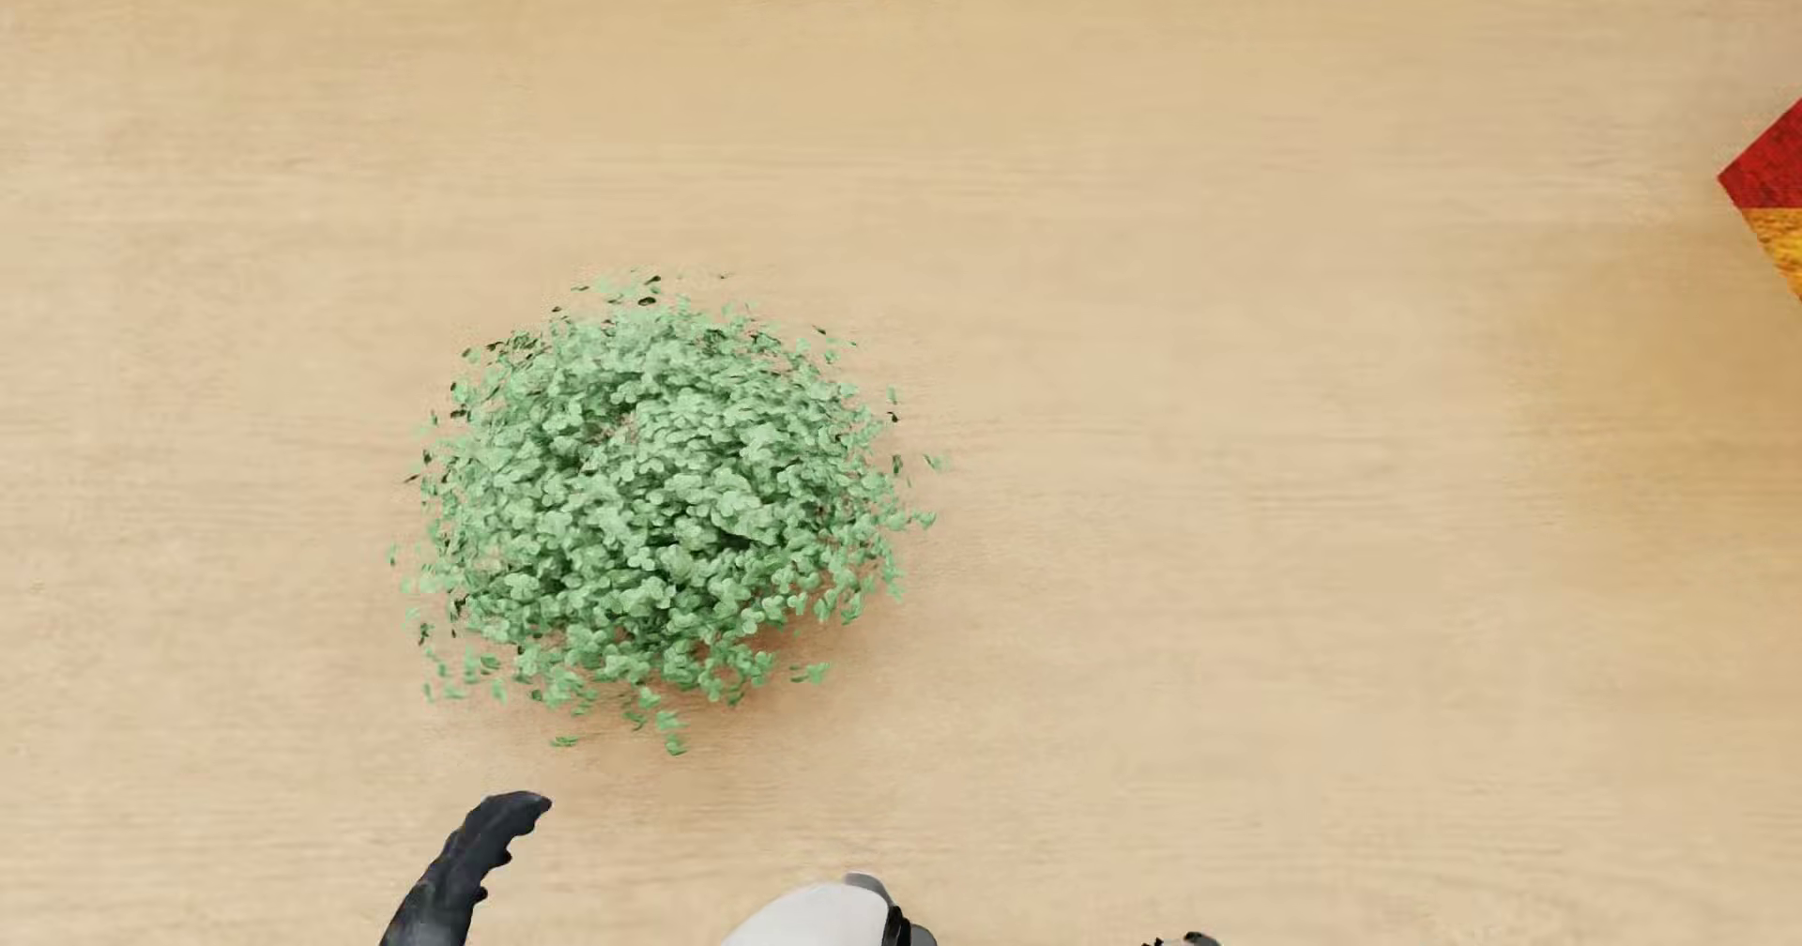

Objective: Walk towards the plant

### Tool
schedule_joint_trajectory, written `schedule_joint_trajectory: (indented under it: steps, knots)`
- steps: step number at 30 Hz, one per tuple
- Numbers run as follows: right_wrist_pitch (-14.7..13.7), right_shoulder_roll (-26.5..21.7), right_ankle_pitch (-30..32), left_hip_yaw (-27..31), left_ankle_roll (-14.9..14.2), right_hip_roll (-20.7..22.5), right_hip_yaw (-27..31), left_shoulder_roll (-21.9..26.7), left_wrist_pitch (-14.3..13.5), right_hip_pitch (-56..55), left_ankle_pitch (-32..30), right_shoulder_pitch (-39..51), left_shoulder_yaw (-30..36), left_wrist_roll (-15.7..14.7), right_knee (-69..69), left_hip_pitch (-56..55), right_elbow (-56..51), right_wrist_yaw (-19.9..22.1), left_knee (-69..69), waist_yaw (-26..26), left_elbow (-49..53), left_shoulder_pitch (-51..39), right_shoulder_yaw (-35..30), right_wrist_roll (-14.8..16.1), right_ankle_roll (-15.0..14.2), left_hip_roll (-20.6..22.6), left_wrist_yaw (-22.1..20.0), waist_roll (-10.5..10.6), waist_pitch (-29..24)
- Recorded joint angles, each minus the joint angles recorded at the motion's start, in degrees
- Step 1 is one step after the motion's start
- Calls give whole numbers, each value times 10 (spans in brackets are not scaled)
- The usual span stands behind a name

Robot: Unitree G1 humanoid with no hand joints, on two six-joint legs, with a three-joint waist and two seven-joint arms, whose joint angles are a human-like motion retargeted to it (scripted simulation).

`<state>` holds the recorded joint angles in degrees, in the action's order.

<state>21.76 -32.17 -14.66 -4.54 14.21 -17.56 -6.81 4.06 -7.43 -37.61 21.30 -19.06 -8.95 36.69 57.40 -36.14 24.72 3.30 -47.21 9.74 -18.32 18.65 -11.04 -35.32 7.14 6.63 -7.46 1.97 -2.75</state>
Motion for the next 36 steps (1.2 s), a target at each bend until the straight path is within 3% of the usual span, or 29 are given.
schedule_joint_trajectory:
  steps: [1,2,3,4,5,6,7,9,11,12,13,14,17,18,20,22,23,24,26,27,29,31,34,36]
  knots:
    - [-1,31,112,16,3,50,154,36,-6,24,17,-32,74,73,-115,6,6,-29,-7,-27,8,-25,6,-26,-94,-2,83,6,5]
    - [0,68,65,54,-14,91,258,51,-7,95,38,-63,136,106,-160,-4,3,-36,-33,-43,19,-55,29,-39,-208,10,152,8,8]
    - [0,115,-16,114,-54,91,226,57,-3,149,45,-84,179,106,-186,-21,-1,-28,-67,-48,30,-87,54,-44,-213,27,185,9,9]
    - [3,163,-75,125,-76,67,116,58,6,186,44,-84,200,89,-216,-39,3,-14,-87,-54,36,-111,70,-52,-213,14,176,12,8]
    - [12,203,-100,55,-68,64,38,53,21,218,41,-64,199,76,-260,-53,20,0,-78,-63,35,-120,74,-65,-213,-47,143,17,10]
    - [25,234,-94,-29,-56,79,5,47,39,243,37,-31,187,74,-306,-50,47,6,-60,-70,32,-115,68,-76,-213,-108,107,21,14]
    - [32,252,-82,-85,-75,91,-18,40,56,259,33,5,174,79,-336,-42,74,-6,-50,-72,24,-106,51,-79,-213,-146,83,24,18]
    - [-4,247,-81,-108,-85,96,-68,34,80,255,52,70,147,68,-326,-31,99,-55,-95,-72,-5,-94,-9,-71,-211,-177,78,24,24]
    - [-48,233,-75,-180,-30,103,-102,37,102,246,57,115,117,38,-316,24,92,-53,-121,-72,-59,-86,-28,-49,-200,-236,79,28,30]
    - [-57,226,-72,-213,-97,103,-117,37,118,251,46,124,110,33,-322,75,84,-34,-75,-71,-94,-83,-12,-33,-195,-247,75,29,34]
    - [-58,226,-77,-211,-113,103,-132,39,139,257,106,131,111,36,-318,120,77,-9,9,-68,-129,-86,8,-23,-191,-225,72,31,37]
    - [-55,222,-79,-208,-109,93,-147,35,156,263,122,134,115,40,-310,153,68,20,73,-68,-165,-91,27,-13,-188,-198,67,30,38]
    - [-45,225,-51,-164,-94,13,-199,17,197,250,70,109,120,36,-211,178,65,105,147,-77,-282,-115,102,43,-172,-118,51,11,34]
    - [-38,217,-24,-152,-92,-19,-205,18,205,236,56,105,129,45,-163,191,80,102,169,-80,-310,-119,95,56,-164,-95,57,3,31]
    - [-32,174,31,-132,-88,-75,-193,22,175,203,34,114,140,63,-70,217,129,22,207,-83,-323,-106,20,31,-153,-56,31,-11,27]
    - [-34,152,39,-109,-89,-99,-171,16,147,179,25,126,105,34,-13,226,169,-57,214,-85,-317,-86,-42,-4,-157,-35,-17,-23,24]
    - [-34,160,9,-99,-90,-86,-143,13,143,168,23,126,86,16,-11,229,176,-52,216,-85,-312,-76,-39,-8,-150,-31,-25,-26,23]
    - [-35,179,-25,-93,-93,-72,-127,9,145,165,19,123,71,4,-31,233,174,-21,222,-83,-305,-68,-17,3,-144,-29,-22,-30,24]
    - [-50,229,-44,-82,-101,-29,-102,5,159,184,5,118,46,-7,-149,242,158,50,245,-80,-291,-52,28,45,-159,-31,9,-35,28]
    - [-58,245,-38,-77,-105,-12,-111,5,166,205,-1,122,39,-6,-209,246,151,65,256,-79,-285,-45,24,50,-137,-35,27,-38,31]
    - [-64,259,-47,-73,-112,11,-145,8,170,250,-5,146,31,8,-291,243,149,57,255,-78,-278,-35,-26,20,-120,-47,46,-41,35]
    - [-60,268,-23,-69,-120,45,-157,-3,185,280,-5,179,-13,8,-357,237,163,25,245,-76,-280,-31,-79,-5,-116,-70,35,-37,38]
    - [-58,258,-19,-77,-130,75,-149,-43,200,278,2,218,-96,-20,-367,234,174,-12,232,-66,-282,-47,-140,-16,-105,-100,11,-27,39]
    - [-53,244,-27,-82,-136,88,-142,-49,186,276,5,233,-86,5,-357,235,190,-11,226,-64,-283,-54,-162,-6,-98,-115,22,-22,38]
